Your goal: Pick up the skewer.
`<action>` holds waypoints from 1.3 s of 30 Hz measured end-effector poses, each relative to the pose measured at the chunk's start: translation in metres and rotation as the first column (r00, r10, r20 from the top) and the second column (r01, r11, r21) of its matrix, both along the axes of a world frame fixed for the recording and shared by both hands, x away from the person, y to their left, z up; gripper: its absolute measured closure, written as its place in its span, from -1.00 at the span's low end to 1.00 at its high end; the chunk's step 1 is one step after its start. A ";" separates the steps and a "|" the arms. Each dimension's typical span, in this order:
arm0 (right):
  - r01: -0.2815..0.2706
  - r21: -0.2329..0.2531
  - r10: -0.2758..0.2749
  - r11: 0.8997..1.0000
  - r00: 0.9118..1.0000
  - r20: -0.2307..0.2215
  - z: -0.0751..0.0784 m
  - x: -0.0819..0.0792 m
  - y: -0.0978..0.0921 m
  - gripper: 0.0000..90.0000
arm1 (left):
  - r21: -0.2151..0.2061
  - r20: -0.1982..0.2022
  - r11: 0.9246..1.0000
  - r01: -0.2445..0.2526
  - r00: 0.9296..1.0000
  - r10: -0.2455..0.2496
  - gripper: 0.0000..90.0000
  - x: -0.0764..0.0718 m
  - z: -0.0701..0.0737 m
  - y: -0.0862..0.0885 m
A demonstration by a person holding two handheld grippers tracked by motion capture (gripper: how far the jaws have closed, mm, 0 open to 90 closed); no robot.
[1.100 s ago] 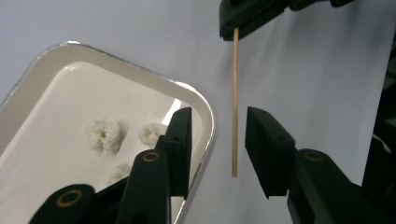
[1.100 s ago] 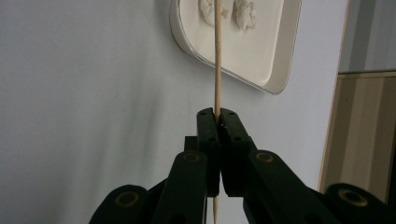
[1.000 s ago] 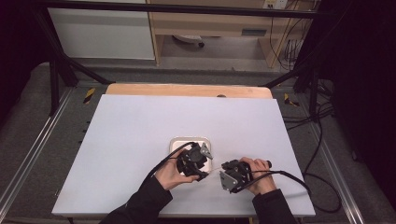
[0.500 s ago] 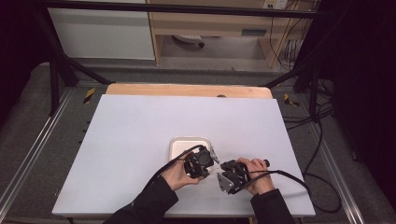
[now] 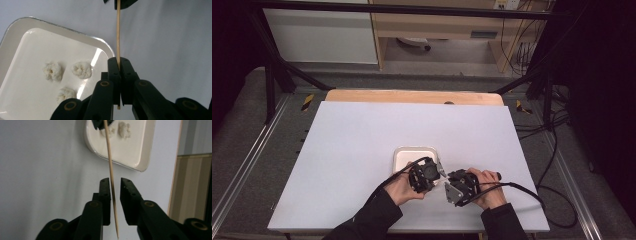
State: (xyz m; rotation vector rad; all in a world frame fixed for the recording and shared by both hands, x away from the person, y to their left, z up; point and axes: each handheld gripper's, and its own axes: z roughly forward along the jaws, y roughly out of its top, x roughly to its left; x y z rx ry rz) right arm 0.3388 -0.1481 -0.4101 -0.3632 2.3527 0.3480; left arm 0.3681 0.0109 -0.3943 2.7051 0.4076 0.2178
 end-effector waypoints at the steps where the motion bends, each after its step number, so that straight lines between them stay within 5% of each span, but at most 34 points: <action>1: 0.000 0.000 0.000 1.000 1.000 0.000 0.000 0.000 0.000 0.75 | -0.003 0.002 1.000 -0.005 1.000 0.005 0.96 -0.001 0.000 0.002; 3: 0.038 0.042 -0.037 0.998 0.999 -0.019 0.002 0.002 -0.003 0.60 | -0.013 0.001 1.000 -0.018 1.000 0.018 0.96 -0.001 0.000 0.005; 7: 0.149 0.161 -0.140 0.976 0.988 -0.066 0.005 0.006 -0.012 0.28 | -0.010 0.017 0.999 -0.032 0.999 0.032 0.96 0.000 0.000 0.016; 8: 0.193 0.223 -0.174 0.956 0.979 -0.102 0.006 0.007 -0.018 0.13 | -0.009 0.019 0.999 -0.033 0.999 0.033 0.96 0.000 0.001 0.019; 11: 0.265 0.297 -0.226 0.917 0.961 -0.158 0.007 0.010 -0.026 -0.03 | -0.018 0.025 0.999 -0.042 0.999 0.042 0.96 0.000 0.003 0.028; 12: 0.265 0.297 -0.226 0.917 0.961 -0.158 0.007 0.010 -0.026 -0.03 | -0.023 0.027 0.999 -0.047 0.999 0.047 0.96 0.000 0.003 0.030; 14: 0.305 0.342 -0.254 0.889 0.949 -0.187 0.007 0.011 -0.030 -0.13 | -0.033 0.031 0.998 -0.056 0.998 0.057 0.96 -0.001 0.004 0.036; 15: 0.330 0.362 -0.268 0.872 0.940 -0.212 0.007 0.012 -0.032 -0.17 | -0.038 0.035 0.998 -0.057 0.998 0.058 0.96 -0.001 0.004 0.038; 16: 0.378 0.396 -0.297 0.837 0.921 -0.251 0.006 0.013 -0.037 -0.27 | -0.042 0.039 0.997 -0.062 0.997 0.064 0.96 -0.002 0.004 0.041; 17: 0.378 0.396 -0.297 0.837 0.921 -0.251 0.006 0.013 -0.037 -0.27 | -0.055 0.042 0.996 -0.068 0.997 0.071 0.96 -0.002 0.004 0.045; 21: 0.460 0.441 -0.341 0.771 0.883 -0.323 0.002 0.015 -0.044 -0.38 | -0.097 0.051 0.991 -0.096 0.994 0.101 0.96 -0.004 0.005 0.059; 25: 0.540 0.454 -0.386 0.709 0.836 -0.390 -0.001 0.018 -0.049 -0.49 | -0.141 0.066 0.982 -0.127 0.988 0.137 0.96 -0.006 0.006 0.073; 26: 0.577 0.454 -0.404 0.679 0.810 -0.425 -0.002 0.019 -0.051 -0.56 | -0.153 0.069 0.979 -0.134 0.987 0.145 0.96 -0.006 0.006 0.076; 27: 0.594 0.450 -0.411 0.667 0.797 -0.442 -0.003 0.019 -0.052 -0.59 | -0.166 0.072 0.976 -0.143 0.985 0.157 0.96 -0.006 0.006 0.080; 28: 0.594 0.450 -0.411 0.667 0.797 -0.442 -0.003 0.019 -0.052 -0.59 | -0.177 0.073 0.973 -0.149 0.984 0.164 0.96 -0.007 0.006 0.083; 30: 0.633 0.436 -0.431 0.640 0.765 -0.478 -0.003 0.021 -0.051 -0.72 | -0.211 0.069 0.963 -0.168 0.980 0.186 0.96 -0.008 0.006 0.090; 33: 0.666 0.429 -0.427 0.610 0.733 -0.530 -0.004 0.022 -0.048 -0.84 | -0.257 0.069 0.947 -0.195 0.973 0.219 0.96 -0.010 0.004 0.099; 35: 0.669 0.430 -0.423 0.606 0.729 -0.539 -0.004 0.022 -0.048 -0.86 | -0.278 0.072 0.937 -0.210 0.969 0.238 0.96 -0.013 0.002 0.105; 37: 0.681 0.437 -0.412 0.587 0.716 -0.563 -0.004 0.023 -0.045 -0.90 | -0.299 0.074 0.928 -0.223 0.964 0.255 0.96 -0.015 0.000 0.111; 39: 0.681 0.441 -0.408 0.584 0.716 -0.566 -0.004 0.023 -0.044 -0.91 | -0.314 0.076 0.920 -0.234 0.960 0.270 0.96 -0.017 -0.002 0.116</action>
